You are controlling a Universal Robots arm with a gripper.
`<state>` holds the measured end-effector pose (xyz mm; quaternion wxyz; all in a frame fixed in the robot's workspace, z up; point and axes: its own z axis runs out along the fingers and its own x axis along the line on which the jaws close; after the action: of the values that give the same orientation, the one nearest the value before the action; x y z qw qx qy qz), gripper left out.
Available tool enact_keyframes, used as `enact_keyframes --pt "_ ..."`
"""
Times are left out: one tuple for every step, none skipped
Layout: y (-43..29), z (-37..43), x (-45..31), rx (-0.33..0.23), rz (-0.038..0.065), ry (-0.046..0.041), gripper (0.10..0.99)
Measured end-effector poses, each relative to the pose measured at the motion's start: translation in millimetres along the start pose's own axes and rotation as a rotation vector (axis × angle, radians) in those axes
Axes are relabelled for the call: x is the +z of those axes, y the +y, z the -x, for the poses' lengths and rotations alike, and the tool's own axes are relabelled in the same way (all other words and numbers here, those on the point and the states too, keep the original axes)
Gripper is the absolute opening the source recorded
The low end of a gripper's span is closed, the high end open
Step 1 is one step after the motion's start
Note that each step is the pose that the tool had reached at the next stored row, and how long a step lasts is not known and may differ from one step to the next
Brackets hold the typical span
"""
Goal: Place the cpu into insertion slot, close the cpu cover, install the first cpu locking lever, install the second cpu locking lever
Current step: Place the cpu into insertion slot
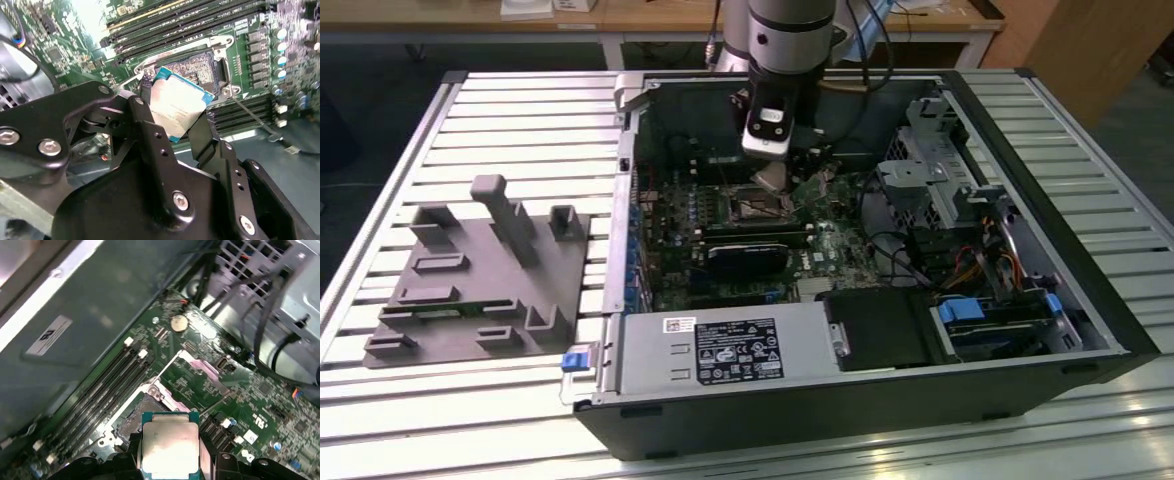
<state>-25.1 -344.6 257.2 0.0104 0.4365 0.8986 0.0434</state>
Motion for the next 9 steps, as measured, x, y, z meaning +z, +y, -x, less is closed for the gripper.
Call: enact_keyframes --pt "0.0 0.0 0.1 0.018 0.0 -0.0015 0.541" --pt "0.0 0.0 0.2 0.036 0.001 -0.0031 0.541" --pt "0.0 0.0 0.3 0.054 0.001 -0.0046 0.541" --pt "0.0 0.0 0.3 0.073 0.001 -0.0064 0.541" --pt "0.0 0.0 0.4 0.091 0.002 -0.0079 0.541" --pt "0.0 0.0 0.4 0.109 0.002 -0.0095 0.541" --pt "0.0 0.0 0.5 0.127 0.002 -0.0111 0.541" --pt "0.0 0.0 0.5 0.145 0.003 -0.0127 0.541" --pt "0.0 0.0 0.6 0.163 0.003 -0.0142 0.541"
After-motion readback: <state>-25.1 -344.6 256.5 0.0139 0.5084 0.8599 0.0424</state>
